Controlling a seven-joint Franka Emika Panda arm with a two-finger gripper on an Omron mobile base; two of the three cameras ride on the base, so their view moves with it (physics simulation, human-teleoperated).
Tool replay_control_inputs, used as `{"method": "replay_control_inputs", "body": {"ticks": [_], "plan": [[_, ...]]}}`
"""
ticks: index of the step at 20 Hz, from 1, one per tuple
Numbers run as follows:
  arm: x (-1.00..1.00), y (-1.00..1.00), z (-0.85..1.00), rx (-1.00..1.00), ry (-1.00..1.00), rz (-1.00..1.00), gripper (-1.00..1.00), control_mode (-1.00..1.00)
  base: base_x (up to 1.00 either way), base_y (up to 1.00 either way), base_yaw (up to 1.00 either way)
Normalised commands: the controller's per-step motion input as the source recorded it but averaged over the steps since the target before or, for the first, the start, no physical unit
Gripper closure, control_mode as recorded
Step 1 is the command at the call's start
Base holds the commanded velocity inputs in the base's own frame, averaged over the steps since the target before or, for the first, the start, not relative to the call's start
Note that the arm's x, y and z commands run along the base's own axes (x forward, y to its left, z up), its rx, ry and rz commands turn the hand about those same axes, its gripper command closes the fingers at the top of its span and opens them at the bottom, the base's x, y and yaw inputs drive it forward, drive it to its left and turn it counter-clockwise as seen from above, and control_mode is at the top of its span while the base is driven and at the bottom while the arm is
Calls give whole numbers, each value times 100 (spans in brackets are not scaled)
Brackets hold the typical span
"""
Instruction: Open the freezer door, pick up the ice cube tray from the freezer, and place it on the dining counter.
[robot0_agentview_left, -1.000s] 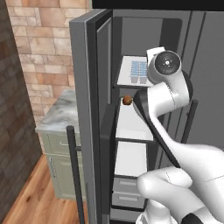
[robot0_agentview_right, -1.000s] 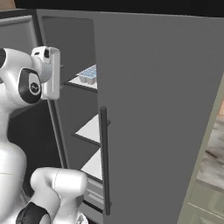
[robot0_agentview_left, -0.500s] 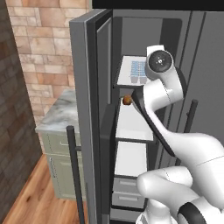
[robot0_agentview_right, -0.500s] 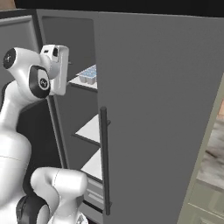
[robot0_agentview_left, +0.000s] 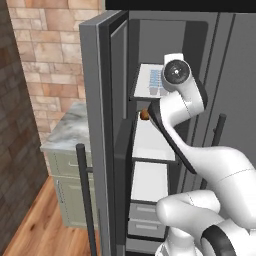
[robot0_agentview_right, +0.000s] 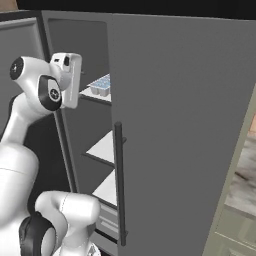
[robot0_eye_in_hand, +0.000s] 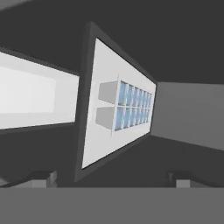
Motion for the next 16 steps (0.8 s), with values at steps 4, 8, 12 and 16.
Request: {"method": "replay_control_inputs", "body": {"ticks": [4,8,12,16], "plan": [[6,0,-6,3,0,0,-100,-100,0,0,0],[0,0,-11,6,0,0,-100,-100,0,0,0],[2,0,-16,7,0,-1,-100,-100,0,0,0],[13,0,-10,3,0,-4,-100,-100,0,0,0]]}}
